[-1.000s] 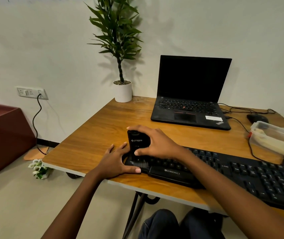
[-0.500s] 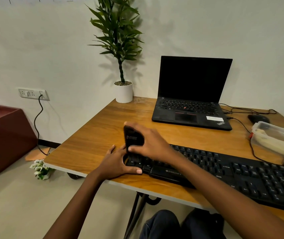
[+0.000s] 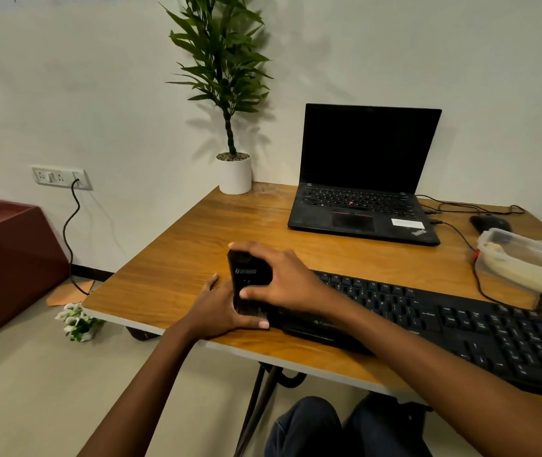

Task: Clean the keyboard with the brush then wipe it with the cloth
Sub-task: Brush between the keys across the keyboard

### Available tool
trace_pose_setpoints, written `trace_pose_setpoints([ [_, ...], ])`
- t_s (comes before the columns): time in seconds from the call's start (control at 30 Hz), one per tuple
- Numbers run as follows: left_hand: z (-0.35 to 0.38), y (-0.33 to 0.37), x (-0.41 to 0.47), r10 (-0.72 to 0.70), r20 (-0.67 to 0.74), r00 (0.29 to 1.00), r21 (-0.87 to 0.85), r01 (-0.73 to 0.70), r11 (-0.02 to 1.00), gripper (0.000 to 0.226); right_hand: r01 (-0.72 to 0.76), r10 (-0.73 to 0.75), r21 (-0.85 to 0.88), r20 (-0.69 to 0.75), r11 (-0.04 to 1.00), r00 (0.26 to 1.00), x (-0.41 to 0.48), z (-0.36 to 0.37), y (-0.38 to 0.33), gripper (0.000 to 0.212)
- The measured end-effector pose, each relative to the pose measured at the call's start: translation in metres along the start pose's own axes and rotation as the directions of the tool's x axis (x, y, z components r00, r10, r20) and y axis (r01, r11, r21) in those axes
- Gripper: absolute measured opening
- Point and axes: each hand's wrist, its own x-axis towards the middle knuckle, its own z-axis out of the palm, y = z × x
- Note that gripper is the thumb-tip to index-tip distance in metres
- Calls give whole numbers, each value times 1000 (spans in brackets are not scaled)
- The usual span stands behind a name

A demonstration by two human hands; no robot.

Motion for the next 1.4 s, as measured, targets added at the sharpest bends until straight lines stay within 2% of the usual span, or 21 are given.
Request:
trace_pose_setpoints([
  [0.07,-1,0,0,-14,-1,1000,7,14,1000,125,-56,57,12,-98,998,994,6,-14,5,71],
  [0.13,-2,1,-1,-36,3,999,27,36,999,124,-73,62,-66,-152,995,986,3,-18,11,72],
  [0.23,0,-1,0,-6,-7,1000,24,6,1000,121,-4,0,-138,-34,990,999,-11,2,7,75],
  [0.3,0,-2,1,8,-6,1000,33,-8,999,122,15,-11,-90,49,996,999,-10,3,1,73],
  [0.33,0,-1,1,4,-1,1000,37,-4,999,124,-4,5,-37,43,999,999,-7,-3,-1,73],
  [0.4,-2,1,-1,-27,18,999,33,26,999,131,-69,71,20,-71,997,995,-3,-22,3,71],
  [0.47,-5,4,-3,-51,30,998,29,50,998,136,-111,106,-15,-182,994,978,-10,-31,9,72],
  [0.57,-3,-1,0,-46,24,999,23,45,999,138,-79,63,-113,-137,990,989,-36,-15,7,73],
  [0.67,-1,-5,1,-49,26,998,36,48,998,136,-70,66,-46,-97,996,993,-43,-14,2,70],
  [0.73,-2,-2,0,-63,36,997,34,62,998,137,-101,97,-16,-162,995,982,-35,-26,4,69],
  [0.83,-5,2,-2,-74,42,996,48,72,996,140,-112,88,-72,-272,991,958,-34,-27,7,69],
  [0.93,-6,4,-2,-78,32,996,38,77,996,142,-107,82,-132,-178,985,981,-47,-9,5,71],
  [1.0,-5,4,-3,-86,44,995,45,84,995,142,-125,113,-83,-135,989,984,-46,-15,3,69],
  [1.07,-4,0,-1,-88,42,995,56,86,995,139,-186,178,-26,-185,982,966,-37,-28,5,67],
  [1.17,-2,-4,1,-96,33,995,63,93,994,135,-236,210,-40,-331,971,920,-35,-31,6,69],
  [1.3,-1,-1,1,-100,26,995,61,98,993,137,-229,175,-183,-270,956,947,-53,-7,-5,69],
  [1.4,-2,0,0,-98,23,995,51,97,994,139,-298,276,-60,-238,953,931,-45,-16,-5,65],
])
